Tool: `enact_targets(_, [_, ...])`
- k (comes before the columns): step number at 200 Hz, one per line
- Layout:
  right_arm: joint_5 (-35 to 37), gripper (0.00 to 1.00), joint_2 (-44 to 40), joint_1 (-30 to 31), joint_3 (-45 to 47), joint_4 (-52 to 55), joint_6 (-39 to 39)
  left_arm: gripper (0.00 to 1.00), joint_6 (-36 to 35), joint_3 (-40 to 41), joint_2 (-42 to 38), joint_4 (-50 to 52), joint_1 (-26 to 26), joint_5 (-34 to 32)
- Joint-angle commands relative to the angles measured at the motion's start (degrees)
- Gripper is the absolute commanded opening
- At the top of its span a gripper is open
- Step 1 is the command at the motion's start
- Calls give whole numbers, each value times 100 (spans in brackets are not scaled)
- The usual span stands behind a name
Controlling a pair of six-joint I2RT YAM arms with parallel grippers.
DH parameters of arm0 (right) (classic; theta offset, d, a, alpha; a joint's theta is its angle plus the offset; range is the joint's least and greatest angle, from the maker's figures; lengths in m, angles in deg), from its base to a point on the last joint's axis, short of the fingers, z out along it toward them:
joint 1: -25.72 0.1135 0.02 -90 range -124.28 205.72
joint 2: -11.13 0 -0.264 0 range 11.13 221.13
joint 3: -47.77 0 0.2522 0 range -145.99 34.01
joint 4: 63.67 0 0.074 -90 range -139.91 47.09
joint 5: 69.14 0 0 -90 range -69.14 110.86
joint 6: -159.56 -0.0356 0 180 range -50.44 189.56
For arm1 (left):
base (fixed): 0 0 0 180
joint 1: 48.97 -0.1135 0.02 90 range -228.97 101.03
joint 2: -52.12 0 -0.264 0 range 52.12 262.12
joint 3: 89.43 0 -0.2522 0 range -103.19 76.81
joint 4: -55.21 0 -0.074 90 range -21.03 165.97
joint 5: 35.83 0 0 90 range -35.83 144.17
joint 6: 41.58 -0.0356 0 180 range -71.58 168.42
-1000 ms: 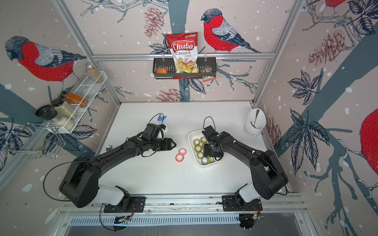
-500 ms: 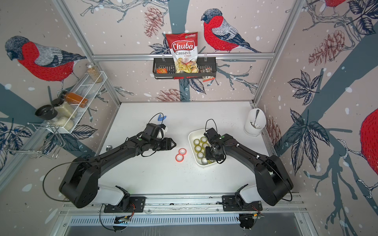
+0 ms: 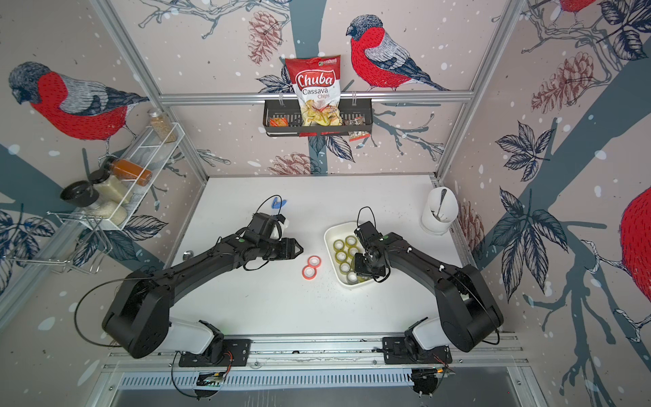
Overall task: Put the transparent tape into the storage box
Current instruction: Place the tape in the storage box.
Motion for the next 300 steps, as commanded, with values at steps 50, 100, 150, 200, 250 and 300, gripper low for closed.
enact_targets(50, [-256,25,84,3,44,-323,115,70,-79,-87,58,27,32,-62])
enact_targets(100, [-203,19,65,-6,98,-295,146,70,-91,-93,49,62,32,-88])
enact_targets(150, [-225,12,54,-21,192,-321,146,70,-100,-170,110,89,35,-92])
enact_targets(200, [116,8,-61,-65,90,-130,225,70,-100,-204,141,101,28,-102])
enact_targets(250, [299,8,37,-97,65,-127,326,70,-108,-189,137,110,32,-111])
enact_targets(300, [405,9,136,-112,199,-296,385,70,-96,-178,106,122,32,-139])
